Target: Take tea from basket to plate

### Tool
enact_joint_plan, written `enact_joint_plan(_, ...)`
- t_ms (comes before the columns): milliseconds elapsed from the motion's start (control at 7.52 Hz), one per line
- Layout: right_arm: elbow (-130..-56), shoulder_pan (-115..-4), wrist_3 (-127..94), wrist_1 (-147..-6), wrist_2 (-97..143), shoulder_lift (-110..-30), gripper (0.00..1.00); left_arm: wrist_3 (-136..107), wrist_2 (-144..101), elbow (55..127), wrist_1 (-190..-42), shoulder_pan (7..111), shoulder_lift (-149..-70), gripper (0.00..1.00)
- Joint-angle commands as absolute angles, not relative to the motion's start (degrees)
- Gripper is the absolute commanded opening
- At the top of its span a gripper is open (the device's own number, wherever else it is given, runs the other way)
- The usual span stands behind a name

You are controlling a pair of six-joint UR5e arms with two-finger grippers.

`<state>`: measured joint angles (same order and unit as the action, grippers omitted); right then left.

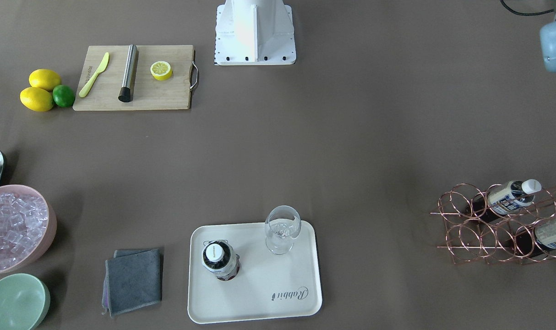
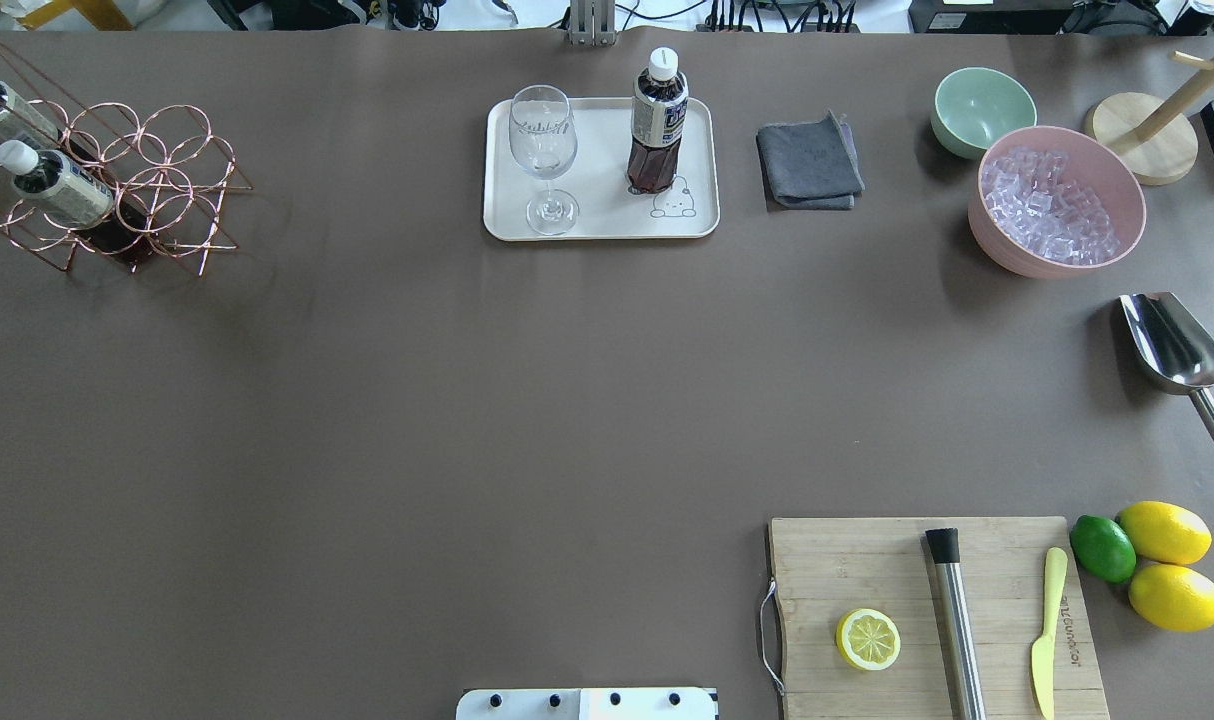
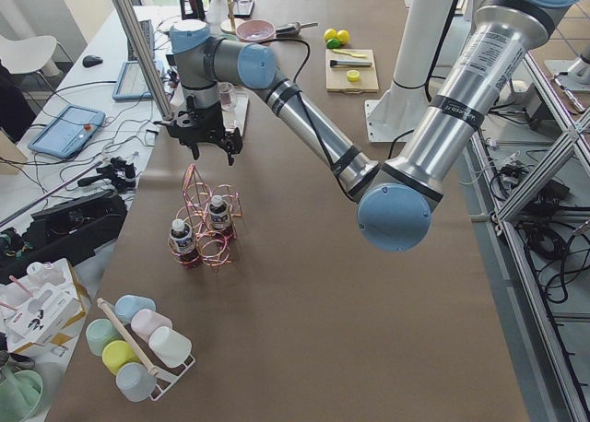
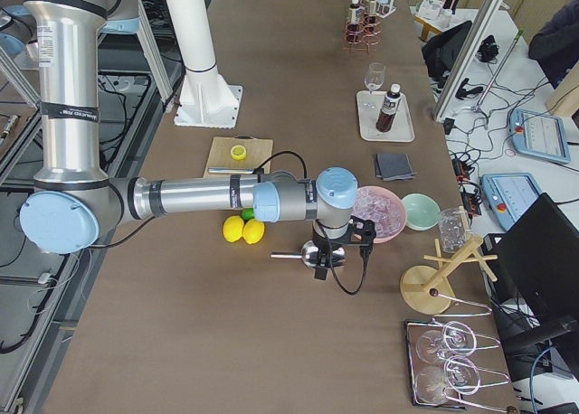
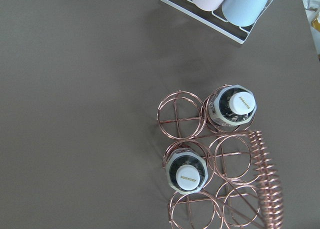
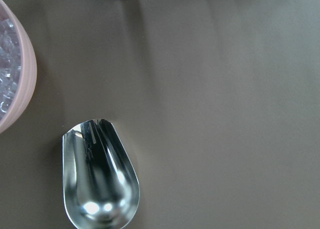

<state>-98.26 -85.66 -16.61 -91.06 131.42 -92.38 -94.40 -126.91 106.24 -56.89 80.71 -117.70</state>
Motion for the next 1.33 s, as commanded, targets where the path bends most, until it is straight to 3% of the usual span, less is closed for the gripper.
enact_joint_plan(0,-98.3,-85.4,-16.6,-91.1,131.1,-92.2,1.0,-94.7,-127.7,120.1,-51.3,80.5,-110.9,0.98)
enact_joint_plan(399,-98.1,-84.0,-16.7,-91.1,131.3,-92.1,1.0,-94.1,-131.6,117.6,-56.7,79.9,-102.1,0.98)
enact_joint_plan(798,-98.3,-84.0,-16.8,-90.9,131.6,-92.0,1.0,-94.1,-131.6,113.2,-77.8,79.9,-87.1,0.98)
enact_joint_plan(1197,-98.3,-84.0,-16.3,-90.8,131.2,-92.0,1.0,-80.5,-131.5,111.5,-83.1,80.6,-82.6,0.98)
